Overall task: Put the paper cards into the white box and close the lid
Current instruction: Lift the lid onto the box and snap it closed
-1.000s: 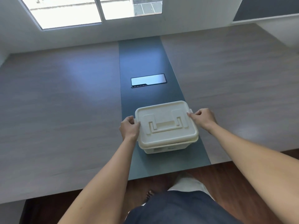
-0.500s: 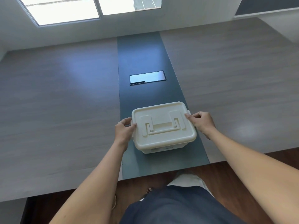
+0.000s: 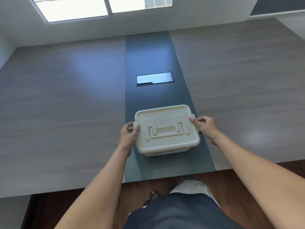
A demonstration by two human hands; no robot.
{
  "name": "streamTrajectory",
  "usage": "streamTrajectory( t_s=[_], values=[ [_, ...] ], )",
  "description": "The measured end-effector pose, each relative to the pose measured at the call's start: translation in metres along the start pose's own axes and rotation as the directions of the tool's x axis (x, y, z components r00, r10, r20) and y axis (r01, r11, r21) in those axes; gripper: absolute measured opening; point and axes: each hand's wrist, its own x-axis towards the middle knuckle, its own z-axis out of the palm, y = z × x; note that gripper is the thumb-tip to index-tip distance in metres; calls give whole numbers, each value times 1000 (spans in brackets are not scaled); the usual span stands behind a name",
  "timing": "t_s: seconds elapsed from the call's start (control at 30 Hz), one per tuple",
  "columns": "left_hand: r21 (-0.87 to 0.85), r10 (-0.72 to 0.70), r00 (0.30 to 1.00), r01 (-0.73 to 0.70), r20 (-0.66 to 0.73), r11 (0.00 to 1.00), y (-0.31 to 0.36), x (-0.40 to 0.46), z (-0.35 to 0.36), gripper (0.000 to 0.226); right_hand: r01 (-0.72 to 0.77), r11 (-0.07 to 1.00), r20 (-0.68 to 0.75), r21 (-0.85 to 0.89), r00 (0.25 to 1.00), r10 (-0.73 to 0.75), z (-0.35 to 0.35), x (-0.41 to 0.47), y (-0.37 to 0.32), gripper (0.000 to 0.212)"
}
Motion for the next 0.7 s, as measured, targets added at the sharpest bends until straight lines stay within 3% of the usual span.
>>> streamTrajectory(
  t_s=[0.1, 0.2, 0.5, 0.6, 0.7],
  values=[
    [-30, -206, 977, 208, 61, 978, -6, 3, 3, 67, -203, 969, 136, 137, 973, 185, 2, 4, -5, 58],
    [-89, -248, 964, 257, 98, 962, -5, 1, 5, 53, -282, 948, 217, 147, 944, 248, 2, 2, -7, 56],
    [-121, -195, 978, 186, -69, 975, -2, 9, 6, 29, -242, 958, 127, 155, 966, 223, 3, 5, -13, 52],
    [-79, -69, 981, 56, -179, 995, -1, 10, 5, 27, -103, 994, 16, 46, 995, 102, 2, 9, -14, 52],
    [47, 5, 964, 8, -264, 999, 1, 11, 9, 28, 18, 986, -73, -166, 997, -31, 6, 10, -17, 31]
  ],
)
